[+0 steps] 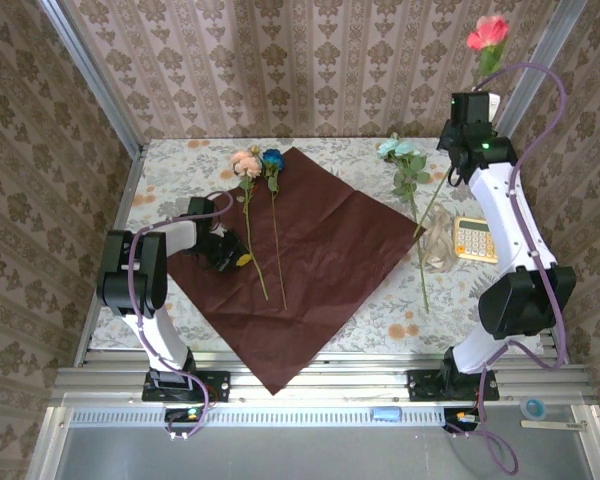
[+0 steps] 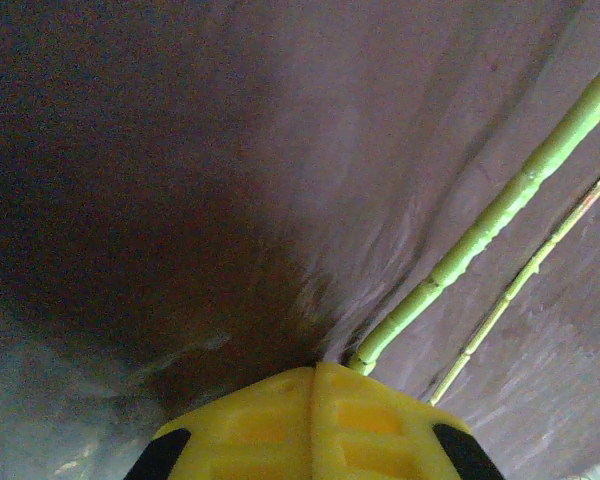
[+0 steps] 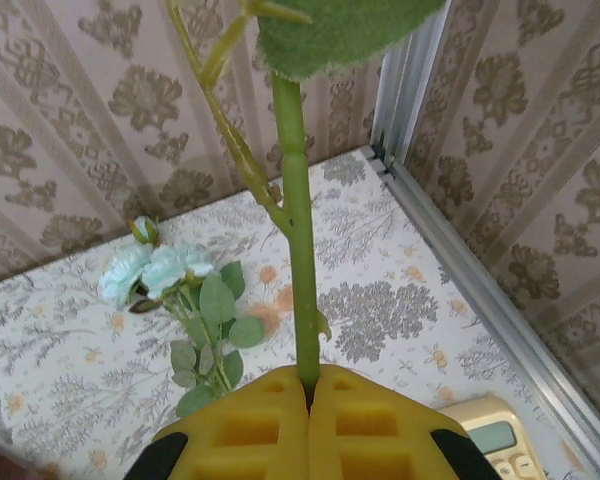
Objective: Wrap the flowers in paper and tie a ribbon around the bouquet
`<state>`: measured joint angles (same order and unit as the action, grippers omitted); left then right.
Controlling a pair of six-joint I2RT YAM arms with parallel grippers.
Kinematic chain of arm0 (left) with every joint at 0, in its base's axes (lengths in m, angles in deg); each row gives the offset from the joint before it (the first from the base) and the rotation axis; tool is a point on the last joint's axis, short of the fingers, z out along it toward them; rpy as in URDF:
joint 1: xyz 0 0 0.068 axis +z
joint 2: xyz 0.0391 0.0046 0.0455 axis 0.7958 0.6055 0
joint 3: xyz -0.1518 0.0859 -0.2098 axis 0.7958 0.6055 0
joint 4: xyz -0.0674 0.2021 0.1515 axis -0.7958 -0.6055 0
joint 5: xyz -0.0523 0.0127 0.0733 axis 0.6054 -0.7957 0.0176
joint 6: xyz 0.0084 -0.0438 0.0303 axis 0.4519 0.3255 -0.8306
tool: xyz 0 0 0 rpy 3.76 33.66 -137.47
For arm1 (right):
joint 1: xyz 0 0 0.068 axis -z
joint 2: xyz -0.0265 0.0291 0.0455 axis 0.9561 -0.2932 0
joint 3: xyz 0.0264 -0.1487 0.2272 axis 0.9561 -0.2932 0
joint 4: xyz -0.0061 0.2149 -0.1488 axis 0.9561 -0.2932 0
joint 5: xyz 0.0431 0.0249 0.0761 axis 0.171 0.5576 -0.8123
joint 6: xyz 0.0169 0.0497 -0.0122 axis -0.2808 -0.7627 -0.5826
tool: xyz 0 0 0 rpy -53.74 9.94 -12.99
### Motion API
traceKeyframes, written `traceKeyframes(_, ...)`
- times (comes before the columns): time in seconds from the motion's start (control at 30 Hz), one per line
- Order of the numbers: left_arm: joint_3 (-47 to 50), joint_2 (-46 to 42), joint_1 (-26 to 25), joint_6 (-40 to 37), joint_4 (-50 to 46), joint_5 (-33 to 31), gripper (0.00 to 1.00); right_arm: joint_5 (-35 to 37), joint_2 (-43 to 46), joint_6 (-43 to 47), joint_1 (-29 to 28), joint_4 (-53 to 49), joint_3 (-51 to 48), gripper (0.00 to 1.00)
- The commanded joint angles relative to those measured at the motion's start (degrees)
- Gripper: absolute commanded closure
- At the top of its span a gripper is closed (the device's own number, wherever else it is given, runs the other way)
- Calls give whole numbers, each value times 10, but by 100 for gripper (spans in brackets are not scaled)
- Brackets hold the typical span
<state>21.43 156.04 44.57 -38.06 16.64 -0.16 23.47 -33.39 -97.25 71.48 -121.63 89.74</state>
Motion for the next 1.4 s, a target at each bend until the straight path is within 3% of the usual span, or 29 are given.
traceKeyframes(0.0, -2, 6, 2, -12, -27, -17, 100, 7, 31, 23, 2, 41, -3, 100)
traceKeyframes(0.2, 1, 4, 2, -14, -26, -16, 100, -77, 59, 33, -12, 49, -14, 100)
traceKeyframes(0.4, 6, 3, 1, -10, -18, -14, 100, -227, 60, 11, -78, 96, -66, 100)
traceKeyframes(0.63, 6, 4, -2, -9, -16, -15, 100, -390, -94, -131, -202, 135, -79, 100)
traceKeyframes(0.73, 7, 5, -2, -11, -17, -15, 100, -409, -198, -168, -233, 113, -27, 100)
traceKeyframes(0.97, 7, 3, -2, -14, -20, -17, 100, -454, -418, -181, -262, -15, 200, 100)
traceKeyframes(1.17, 7, 3, -2, -14, -19, -16, 100, -477, -515, -180, -269, -96, 324, 100)
traceKeyframes(1.23, 7, 4, -2, -14, -19, -15, 100, -482, -521, -168, -270, -107, 335, 88)
traceKeyframes(1.37, 5, 5, -2, -14, -20, -15, 100, -456, -493, -126, -266, -145, 336, 54)
